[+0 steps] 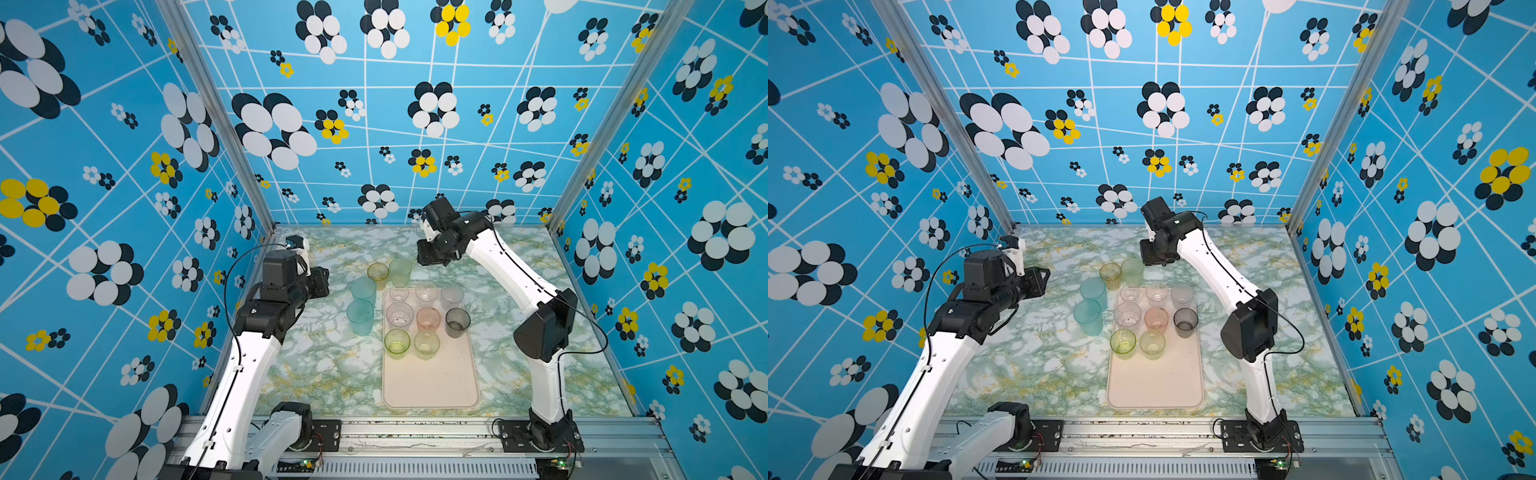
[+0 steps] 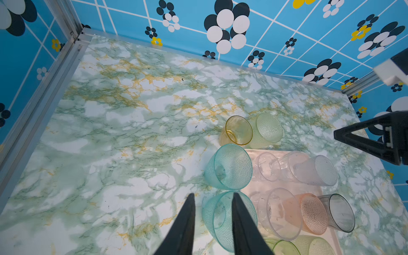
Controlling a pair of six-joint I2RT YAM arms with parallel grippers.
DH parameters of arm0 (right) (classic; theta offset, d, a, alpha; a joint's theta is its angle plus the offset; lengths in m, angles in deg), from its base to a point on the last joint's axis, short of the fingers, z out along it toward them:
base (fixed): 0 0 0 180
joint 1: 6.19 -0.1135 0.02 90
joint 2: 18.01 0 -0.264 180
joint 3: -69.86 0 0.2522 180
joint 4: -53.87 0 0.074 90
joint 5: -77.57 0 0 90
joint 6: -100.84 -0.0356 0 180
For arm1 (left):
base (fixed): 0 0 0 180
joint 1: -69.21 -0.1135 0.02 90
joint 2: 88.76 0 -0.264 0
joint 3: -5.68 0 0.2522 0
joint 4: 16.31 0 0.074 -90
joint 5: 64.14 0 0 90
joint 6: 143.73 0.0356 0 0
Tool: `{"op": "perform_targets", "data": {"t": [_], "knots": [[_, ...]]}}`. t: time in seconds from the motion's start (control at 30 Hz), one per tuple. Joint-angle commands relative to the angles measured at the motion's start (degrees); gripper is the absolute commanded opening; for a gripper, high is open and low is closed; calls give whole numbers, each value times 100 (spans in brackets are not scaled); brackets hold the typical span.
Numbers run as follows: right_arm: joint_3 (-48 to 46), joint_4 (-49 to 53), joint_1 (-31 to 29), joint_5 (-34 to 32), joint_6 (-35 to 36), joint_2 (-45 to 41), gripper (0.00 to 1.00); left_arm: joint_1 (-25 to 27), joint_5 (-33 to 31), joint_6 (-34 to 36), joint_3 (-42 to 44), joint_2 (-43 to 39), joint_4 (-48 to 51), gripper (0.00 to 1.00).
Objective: Place the glasses into the tray
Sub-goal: 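Move the right gripper to the light-green tumbler lying beyond the tray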
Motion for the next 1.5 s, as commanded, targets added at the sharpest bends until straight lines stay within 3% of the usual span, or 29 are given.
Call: {"op": "perform_targets", "data": {"t": [0.0, 0.33, 1.07, 1.47], "knots": [[708, 709, -63, -256, 73, 550, 39, -122, 82, 53, 116, -31, 150, 31], [2046, 1155, -67, -579, 125, 1610, 32, -238, 305, 14, 90, 23, 167, 31], [2094, 443, -46, -104, -199, 2154, 31, -337, 428, 114, 82, 128, 185, 33], [2124, 272, 0, -177, -303, 2325, 30, -374, 488, 144, 90, 172, 171, 33]]}}
